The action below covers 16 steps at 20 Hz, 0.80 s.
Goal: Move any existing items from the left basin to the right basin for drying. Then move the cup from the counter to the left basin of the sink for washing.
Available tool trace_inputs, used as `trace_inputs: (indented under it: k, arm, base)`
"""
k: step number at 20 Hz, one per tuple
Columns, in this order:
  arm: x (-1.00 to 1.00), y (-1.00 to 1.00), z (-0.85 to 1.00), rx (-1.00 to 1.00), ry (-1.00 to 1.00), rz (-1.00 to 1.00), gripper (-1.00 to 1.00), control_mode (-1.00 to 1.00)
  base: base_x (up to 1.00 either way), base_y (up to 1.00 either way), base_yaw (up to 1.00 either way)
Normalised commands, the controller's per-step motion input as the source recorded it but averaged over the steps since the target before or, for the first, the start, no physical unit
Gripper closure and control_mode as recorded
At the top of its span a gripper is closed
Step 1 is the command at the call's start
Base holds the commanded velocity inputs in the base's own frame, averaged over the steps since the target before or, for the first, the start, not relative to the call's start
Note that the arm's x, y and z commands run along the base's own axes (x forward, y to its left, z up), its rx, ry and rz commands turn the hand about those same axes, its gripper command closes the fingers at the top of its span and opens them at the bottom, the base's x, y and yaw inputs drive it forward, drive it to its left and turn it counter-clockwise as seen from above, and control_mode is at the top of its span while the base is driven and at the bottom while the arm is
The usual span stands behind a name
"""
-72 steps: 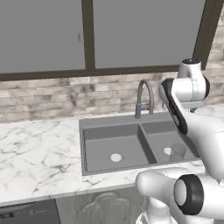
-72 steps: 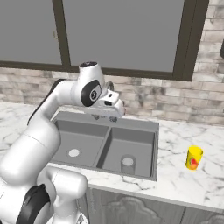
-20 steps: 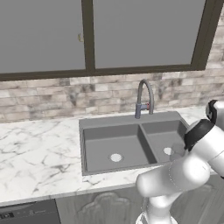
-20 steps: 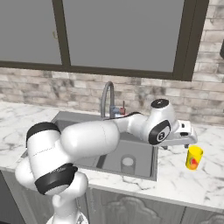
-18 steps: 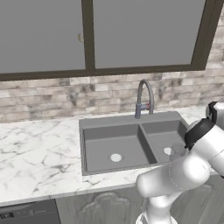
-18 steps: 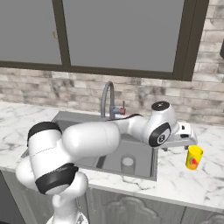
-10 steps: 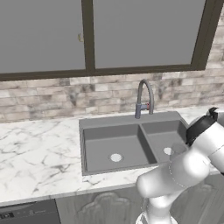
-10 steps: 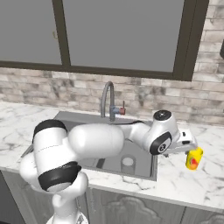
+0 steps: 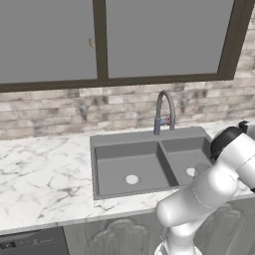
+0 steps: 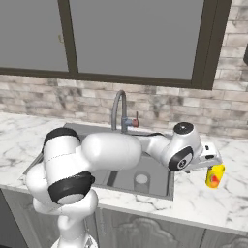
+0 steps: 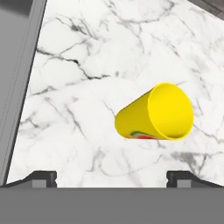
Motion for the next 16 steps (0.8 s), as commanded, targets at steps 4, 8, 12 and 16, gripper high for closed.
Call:
trace_inputs:
  k: [4,8,12,16]
  arm:
    - [0.04,-0.11,0.0,-0.01,0.0,0.0,-1.0,-1.0]
    - [0.15,-0.18,-0.01,-0.01,0.01,0.0,-1.0,-1.0]
    - [0.11,-0.25,0.0,0.0,0.0,0.0,-1.0,-1.0]
    - [0.06,-0.3,-0.03,0.0,0.01,0.0,-1.0,-1.0]
  base:
    - [0.0,0.0,0.0]
    - [0.0,0.0,0.0]
    - [0.0,0.0,0.0]
    - [0.0,0.0,0.0]
